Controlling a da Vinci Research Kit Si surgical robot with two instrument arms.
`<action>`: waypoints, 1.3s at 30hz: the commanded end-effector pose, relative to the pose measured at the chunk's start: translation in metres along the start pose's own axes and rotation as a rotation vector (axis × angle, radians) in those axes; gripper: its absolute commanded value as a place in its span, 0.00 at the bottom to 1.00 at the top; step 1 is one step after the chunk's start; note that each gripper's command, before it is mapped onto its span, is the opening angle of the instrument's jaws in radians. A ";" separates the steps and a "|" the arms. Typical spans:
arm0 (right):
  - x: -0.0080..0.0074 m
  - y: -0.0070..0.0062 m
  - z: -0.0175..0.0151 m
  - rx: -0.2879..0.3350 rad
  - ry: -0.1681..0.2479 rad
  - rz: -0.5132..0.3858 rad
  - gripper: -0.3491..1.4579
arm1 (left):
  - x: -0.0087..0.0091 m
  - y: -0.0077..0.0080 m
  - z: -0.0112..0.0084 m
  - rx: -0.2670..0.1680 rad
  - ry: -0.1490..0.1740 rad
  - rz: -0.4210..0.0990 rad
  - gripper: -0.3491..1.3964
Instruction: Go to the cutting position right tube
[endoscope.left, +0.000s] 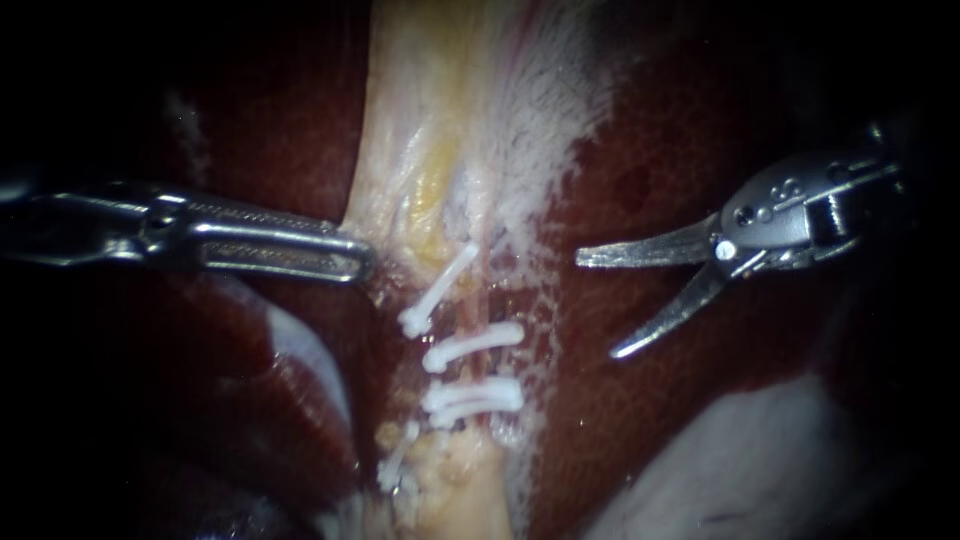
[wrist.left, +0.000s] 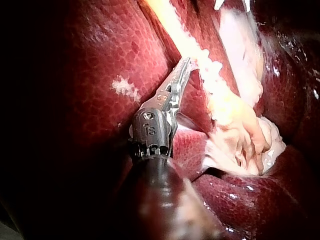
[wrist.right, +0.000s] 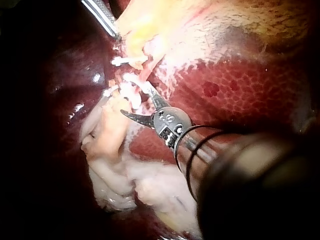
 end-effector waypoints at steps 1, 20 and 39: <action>0.0000 0.0000 0.0000 0.000 0.000 -0.005 0.99 | 0.0000 -0.0001 0.0000 0.000 0.000 0.000 0.00; -0.0040 -0.0032 0.0038 0.216 -0.093 0.249 0.87 | -0.0057 -0.0007 -0.0059 -0.014 -0.026 -0.010 0.00; -0.0053 -0.0045 0.0093 0.316 -0.144 0.317 0.74 | -0.0084 -0.0049 -0.0079 -0.021 -0.059 0.014 0.00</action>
